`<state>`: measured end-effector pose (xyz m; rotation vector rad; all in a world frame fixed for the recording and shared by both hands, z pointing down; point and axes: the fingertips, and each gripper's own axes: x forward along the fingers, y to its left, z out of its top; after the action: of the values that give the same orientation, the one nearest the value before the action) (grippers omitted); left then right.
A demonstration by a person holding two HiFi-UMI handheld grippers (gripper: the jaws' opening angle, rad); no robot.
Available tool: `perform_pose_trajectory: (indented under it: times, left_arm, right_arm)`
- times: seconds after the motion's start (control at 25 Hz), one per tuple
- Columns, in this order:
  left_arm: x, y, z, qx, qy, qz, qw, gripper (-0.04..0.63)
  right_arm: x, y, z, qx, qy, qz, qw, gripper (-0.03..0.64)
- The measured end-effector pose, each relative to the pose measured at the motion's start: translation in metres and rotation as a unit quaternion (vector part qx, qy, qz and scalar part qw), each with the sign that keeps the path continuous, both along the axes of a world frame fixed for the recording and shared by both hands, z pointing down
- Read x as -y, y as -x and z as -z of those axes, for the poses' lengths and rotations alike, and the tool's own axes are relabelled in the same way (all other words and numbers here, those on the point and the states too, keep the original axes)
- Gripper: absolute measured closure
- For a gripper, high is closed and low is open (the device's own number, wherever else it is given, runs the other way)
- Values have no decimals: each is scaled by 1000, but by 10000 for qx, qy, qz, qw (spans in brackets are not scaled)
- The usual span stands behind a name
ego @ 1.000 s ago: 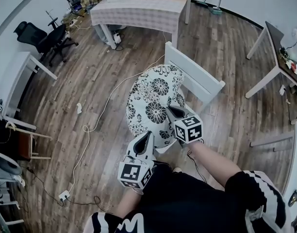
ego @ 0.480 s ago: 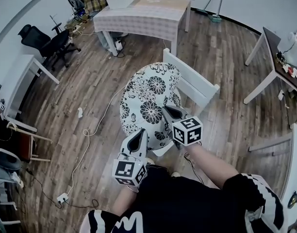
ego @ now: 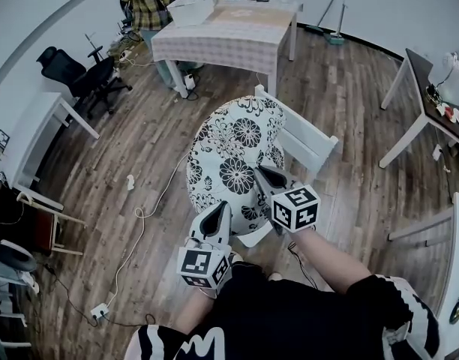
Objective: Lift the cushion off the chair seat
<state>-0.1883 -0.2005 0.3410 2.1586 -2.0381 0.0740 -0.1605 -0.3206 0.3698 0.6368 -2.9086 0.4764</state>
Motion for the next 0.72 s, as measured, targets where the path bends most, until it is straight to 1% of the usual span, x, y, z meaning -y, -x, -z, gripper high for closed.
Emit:
perform_pose_trajectory:
  times: [0.2,0.36,0.52,0.72]
  left_arm:
    - [-6,-2,2,-1,-67,36,10000,594]
    - [-11,-4,0,-30,-38,80,10000,594]
    - [-14,-16,-5,-44,0,90,10000,594]
    - [-25,-27,-9,-80,21,155,9998,594]
  right_arm:
    - [-7,-8,11,91,-196,-46,9998,586]
    - [-12,-12,15,91,-327,-7,9994,586]
    - [-21,-22,13,90,-390,48,9992,586]
    - [-34,-33,12,85,-623,87,9980,586]
